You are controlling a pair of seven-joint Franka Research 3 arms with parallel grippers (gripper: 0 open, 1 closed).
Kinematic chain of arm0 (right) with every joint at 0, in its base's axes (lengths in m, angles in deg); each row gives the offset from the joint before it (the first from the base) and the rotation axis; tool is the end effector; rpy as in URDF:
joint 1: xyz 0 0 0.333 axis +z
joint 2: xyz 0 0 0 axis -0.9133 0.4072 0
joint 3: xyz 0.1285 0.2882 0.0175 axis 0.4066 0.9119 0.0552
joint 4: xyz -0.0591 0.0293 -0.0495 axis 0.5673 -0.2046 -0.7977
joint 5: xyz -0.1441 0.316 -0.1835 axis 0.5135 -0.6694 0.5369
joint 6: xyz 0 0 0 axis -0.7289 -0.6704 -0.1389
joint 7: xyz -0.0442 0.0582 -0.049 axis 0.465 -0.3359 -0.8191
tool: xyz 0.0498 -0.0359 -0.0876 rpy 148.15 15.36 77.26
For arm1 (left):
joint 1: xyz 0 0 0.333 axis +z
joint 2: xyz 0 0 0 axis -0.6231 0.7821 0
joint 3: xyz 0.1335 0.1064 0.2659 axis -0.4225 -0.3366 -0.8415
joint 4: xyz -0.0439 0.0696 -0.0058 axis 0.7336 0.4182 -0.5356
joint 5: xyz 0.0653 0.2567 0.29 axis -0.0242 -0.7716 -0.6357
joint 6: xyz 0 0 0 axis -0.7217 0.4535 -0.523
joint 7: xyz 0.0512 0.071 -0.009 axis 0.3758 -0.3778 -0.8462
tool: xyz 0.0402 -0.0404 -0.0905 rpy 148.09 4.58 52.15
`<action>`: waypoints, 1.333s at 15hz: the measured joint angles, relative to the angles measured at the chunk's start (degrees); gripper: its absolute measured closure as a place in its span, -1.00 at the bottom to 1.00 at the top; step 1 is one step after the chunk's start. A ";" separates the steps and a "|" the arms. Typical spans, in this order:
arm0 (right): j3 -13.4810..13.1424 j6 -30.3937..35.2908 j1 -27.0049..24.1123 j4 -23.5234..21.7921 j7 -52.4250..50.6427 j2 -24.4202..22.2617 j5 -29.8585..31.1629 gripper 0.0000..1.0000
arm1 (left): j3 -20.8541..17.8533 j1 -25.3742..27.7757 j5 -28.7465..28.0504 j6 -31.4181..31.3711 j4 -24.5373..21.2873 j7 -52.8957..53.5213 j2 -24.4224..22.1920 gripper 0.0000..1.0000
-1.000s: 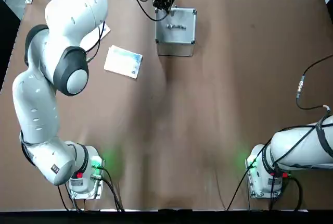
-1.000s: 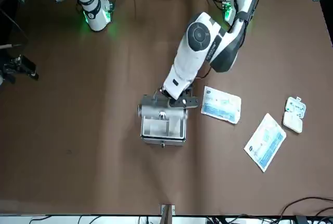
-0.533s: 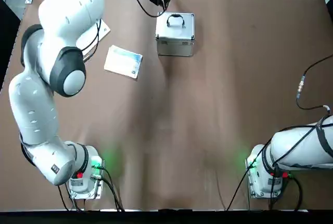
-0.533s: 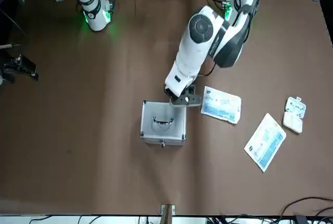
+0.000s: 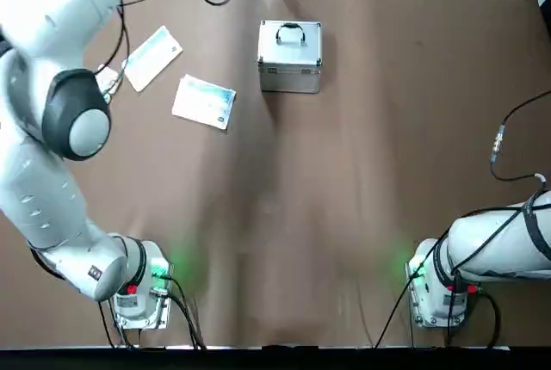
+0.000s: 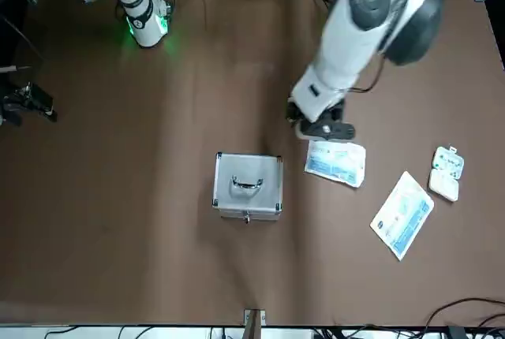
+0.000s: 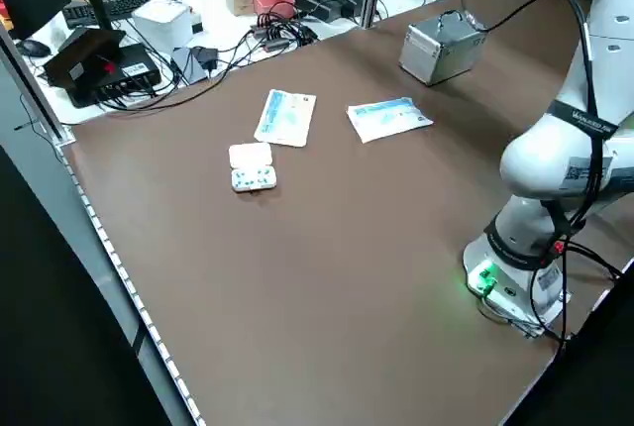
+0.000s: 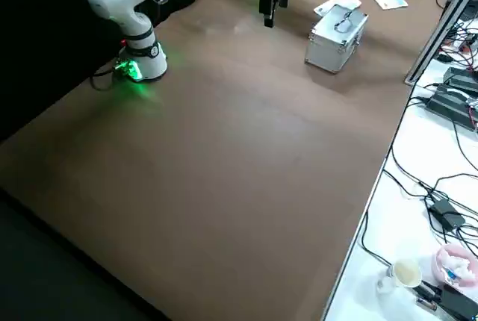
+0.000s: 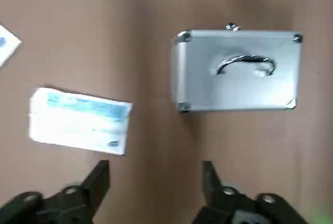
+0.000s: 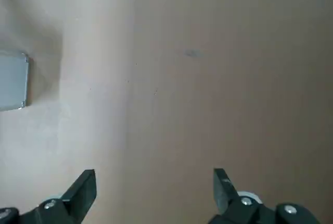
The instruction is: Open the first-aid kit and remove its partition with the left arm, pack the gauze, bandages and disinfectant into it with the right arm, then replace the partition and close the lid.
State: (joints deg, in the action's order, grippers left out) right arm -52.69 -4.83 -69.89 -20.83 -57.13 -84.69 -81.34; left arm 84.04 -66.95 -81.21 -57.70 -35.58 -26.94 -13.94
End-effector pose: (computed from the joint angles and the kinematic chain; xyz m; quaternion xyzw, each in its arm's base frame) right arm 0.5711 -0.0343 0.6172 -0.9988 -0.0438 -0.0210 0.0054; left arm 0.5654 -0.3329 0.5797 0.9975 -0.0451 -0.0090 0.0528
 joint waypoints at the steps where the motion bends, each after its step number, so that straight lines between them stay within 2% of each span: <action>1: -0.01 0.00 -0.01 0.04 0.00 0.00 0.00 -0.98 | -0.02 1.56 0.00 1.96 -0.01 2.67 -0.91 -0.89; 2: -0.02 0.00 -0.02 0.08 0.00 0.00 0.00 -0.98 | -0.06 3.09 -0.01 4.19 -0.01 6.12 -1.68 -0.98; 4: -0.05 0.00 -0.05 0.11 0.00 0.00 0.00 -0.98 | -0.26 6.23 -0.05 7.54 -0.05 12.71 -2.77 -0.99; 10: -0.06 0.03 -0.06 0.30 0.14 -0.02 0.04 -0.98 | -0.42 15.64 -0.43 10.35 -0.07 20.21 -5.42 -0.99; 17: -0.06 1.40 -0.02 1.48 1.33 -0.10 0.04 -0.98 | -0.31 23.60 -2.85 9.46 -0.47 21.08 -9.06 -0.99; 20: -0.09 1.57 -0.03 1.48 1.47 -0.10 0.04 -0.98 | 0.11 23.77 -2.85 6.40 -3.12 21.08 -10.67 -0.99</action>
State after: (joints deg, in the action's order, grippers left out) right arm -52.78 -3.26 -69.92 -19.35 -55.67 -84.78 -81.30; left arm 84.14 -43.18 -84.06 -51.30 -38.71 -5.86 -24.61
